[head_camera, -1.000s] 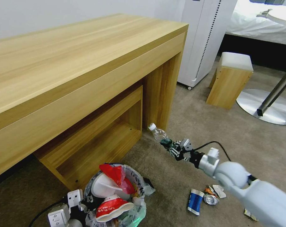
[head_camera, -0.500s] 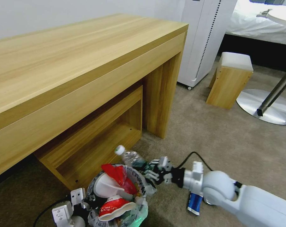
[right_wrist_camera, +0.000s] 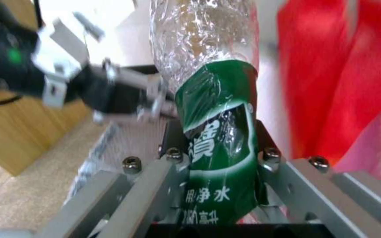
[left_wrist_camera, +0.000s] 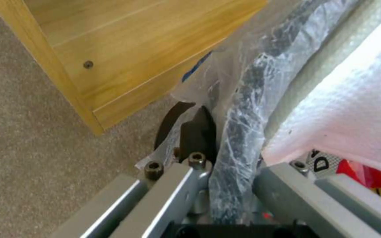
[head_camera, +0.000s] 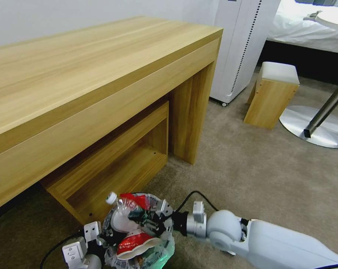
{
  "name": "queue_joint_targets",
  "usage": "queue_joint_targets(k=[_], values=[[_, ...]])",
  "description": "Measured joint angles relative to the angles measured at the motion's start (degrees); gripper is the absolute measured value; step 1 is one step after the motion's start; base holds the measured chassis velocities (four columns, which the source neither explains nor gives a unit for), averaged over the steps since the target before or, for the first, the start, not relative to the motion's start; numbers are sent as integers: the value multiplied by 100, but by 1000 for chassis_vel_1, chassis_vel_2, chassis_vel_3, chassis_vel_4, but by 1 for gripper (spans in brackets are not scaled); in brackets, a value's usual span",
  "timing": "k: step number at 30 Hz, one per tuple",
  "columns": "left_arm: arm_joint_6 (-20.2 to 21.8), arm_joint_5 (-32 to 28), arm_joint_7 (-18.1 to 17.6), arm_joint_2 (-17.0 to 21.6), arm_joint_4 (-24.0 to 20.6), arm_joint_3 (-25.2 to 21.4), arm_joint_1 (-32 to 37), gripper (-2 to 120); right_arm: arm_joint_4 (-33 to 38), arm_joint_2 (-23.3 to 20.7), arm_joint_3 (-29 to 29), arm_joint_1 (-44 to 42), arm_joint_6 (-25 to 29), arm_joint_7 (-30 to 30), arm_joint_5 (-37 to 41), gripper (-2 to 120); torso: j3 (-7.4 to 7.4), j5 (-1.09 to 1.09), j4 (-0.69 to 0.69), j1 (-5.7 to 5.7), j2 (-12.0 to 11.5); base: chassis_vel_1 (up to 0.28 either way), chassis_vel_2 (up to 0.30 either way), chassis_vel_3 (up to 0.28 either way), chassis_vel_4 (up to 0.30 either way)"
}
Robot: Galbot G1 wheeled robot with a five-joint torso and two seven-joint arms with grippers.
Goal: Pick up the trash bin and place the garbage on the floor into it.
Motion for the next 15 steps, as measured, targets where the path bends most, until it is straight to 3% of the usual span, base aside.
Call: queue_joint_targets(k=[7, 15], values=[[-5, 40, 3, 10, -56, 19, 40, 0, -153, 126, -184, -19, -70, 241, -26, 14, 0, 1, 0, 0, -1, 0, 0, 0, 0], [-14, 66, 3, 20, -73, 3, 55, 0, -155, 78, -293, 174, -43, 387, -219, 40, 0, -1, 0, 0, -1, 0, 0, 0, 0]])
